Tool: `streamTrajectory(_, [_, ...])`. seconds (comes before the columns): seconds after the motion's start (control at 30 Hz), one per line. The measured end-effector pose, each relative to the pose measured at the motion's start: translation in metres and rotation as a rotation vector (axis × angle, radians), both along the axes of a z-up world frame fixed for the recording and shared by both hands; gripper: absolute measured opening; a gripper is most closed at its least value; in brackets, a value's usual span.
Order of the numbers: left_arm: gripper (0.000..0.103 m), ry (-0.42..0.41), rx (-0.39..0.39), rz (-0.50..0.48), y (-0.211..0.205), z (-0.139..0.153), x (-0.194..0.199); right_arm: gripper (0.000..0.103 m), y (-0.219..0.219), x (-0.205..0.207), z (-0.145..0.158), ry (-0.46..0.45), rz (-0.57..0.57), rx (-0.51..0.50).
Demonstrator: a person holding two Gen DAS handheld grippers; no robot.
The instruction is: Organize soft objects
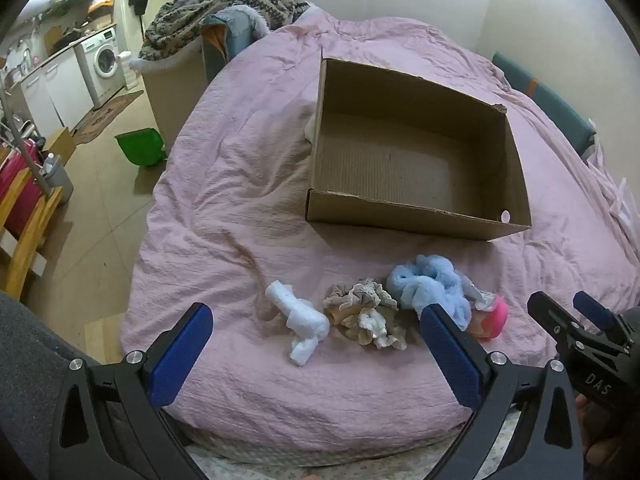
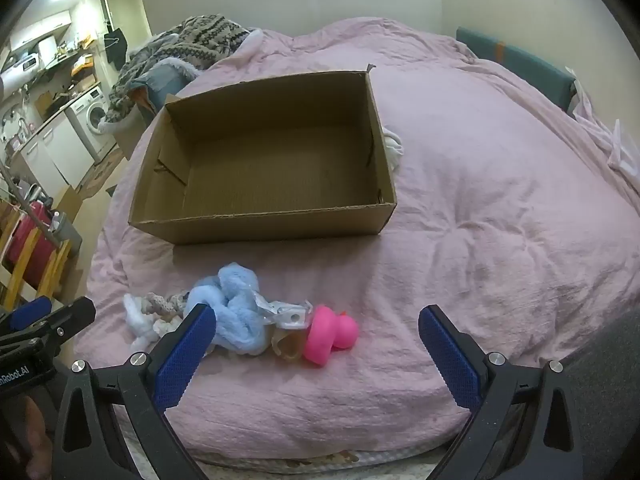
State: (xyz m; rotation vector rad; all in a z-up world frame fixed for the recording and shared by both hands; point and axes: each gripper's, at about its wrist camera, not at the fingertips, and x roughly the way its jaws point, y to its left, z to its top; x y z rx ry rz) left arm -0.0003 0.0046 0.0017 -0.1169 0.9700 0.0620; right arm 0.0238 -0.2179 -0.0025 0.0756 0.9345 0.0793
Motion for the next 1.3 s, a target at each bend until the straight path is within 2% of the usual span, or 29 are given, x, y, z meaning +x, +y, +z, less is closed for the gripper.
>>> streamTrajectory(1.3, [0.103,-0.006,0.007,-0.005,-0.0044,0.0024,-0.0007,0.103,0.0008,-0.0003,-0.0002,0.001,0.000,-0.001])
